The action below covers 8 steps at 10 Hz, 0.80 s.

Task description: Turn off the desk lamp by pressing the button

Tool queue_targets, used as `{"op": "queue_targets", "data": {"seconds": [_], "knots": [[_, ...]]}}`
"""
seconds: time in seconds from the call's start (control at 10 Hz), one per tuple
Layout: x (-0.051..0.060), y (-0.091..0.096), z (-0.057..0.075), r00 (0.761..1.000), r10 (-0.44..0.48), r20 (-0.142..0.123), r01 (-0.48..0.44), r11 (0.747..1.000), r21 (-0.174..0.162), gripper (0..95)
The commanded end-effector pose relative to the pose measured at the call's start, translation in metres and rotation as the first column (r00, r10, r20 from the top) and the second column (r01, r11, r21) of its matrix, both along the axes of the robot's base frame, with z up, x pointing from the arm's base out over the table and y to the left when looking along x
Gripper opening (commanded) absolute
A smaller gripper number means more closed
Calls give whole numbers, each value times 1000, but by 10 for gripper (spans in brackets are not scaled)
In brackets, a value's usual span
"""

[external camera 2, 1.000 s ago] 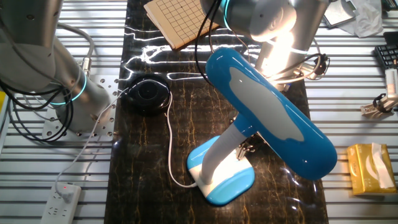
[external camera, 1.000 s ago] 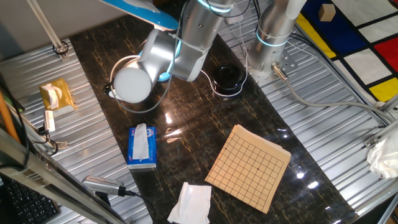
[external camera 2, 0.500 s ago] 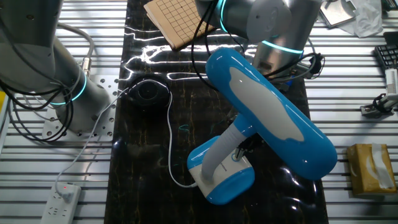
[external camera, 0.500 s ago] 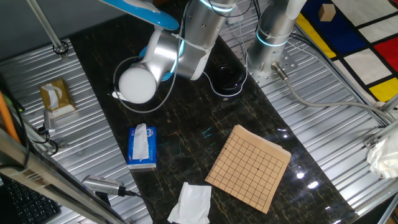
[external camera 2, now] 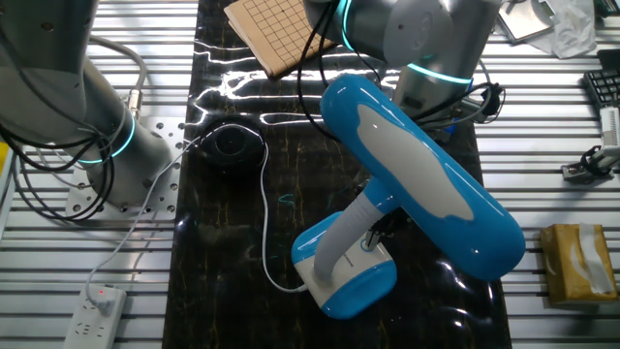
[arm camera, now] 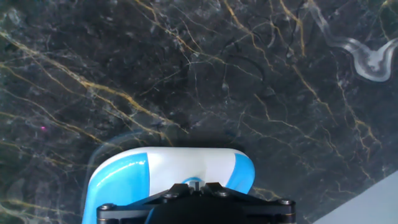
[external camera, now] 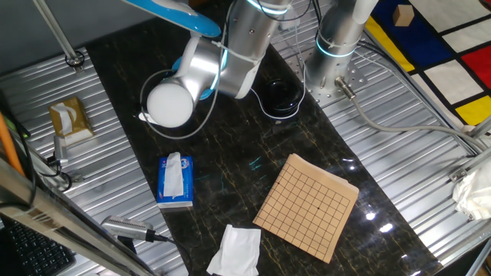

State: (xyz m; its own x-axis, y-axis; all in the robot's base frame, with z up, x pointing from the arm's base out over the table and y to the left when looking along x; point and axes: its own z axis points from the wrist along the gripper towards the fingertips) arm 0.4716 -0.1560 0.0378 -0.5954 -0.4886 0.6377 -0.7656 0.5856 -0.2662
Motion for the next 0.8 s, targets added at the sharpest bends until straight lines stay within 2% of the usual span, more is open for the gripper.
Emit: {"op": "queue_targets", "data": {"seconds": [0.1, 0.3, 0.5, 0.7, 0.8], "knots": [[-1, 0, -4, 1000, 2, 3, -2, 1000, 1, 0], [-2, 1, -8, 1000, 4, 8, -4, 1000, -5, 0], [-2, 0, -3, 1000, 23, 9, -23, 999, -25, 0], [0, -1, 16, 1000, 30, -4, -30, 1000, -7, 0], [2, 0, 25, 1000, 12, -6, -12, 1000, 26, 0]]}}
